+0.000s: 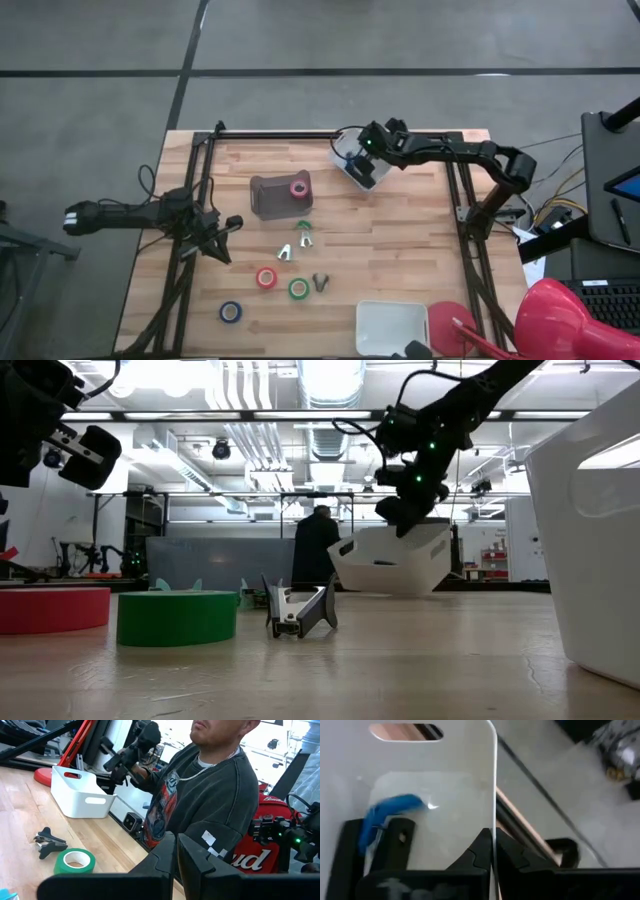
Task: Pick and place Stapler, Stapler remover, tape
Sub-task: Adjust the top white bin on the table
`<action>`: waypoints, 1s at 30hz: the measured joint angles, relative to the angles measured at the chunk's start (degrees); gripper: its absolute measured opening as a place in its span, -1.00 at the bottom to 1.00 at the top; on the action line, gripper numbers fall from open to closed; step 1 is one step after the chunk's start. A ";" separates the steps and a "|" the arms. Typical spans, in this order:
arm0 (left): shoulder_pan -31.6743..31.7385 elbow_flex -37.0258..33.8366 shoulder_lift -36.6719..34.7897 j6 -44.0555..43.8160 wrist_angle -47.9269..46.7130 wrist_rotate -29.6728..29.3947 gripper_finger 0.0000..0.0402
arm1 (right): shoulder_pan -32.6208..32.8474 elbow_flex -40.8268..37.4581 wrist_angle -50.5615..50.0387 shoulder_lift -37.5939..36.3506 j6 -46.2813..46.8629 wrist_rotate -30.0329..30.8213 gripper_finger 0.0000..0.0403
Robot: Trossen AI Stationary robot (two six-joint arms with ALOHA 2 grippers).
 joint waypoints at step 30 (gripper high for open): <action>0.00 -0.02 -0.01 0.00 0.02 0.00 -0.88 | 6.80 -9.37 13.20 -8.04 -32.98 -1.54 -0.96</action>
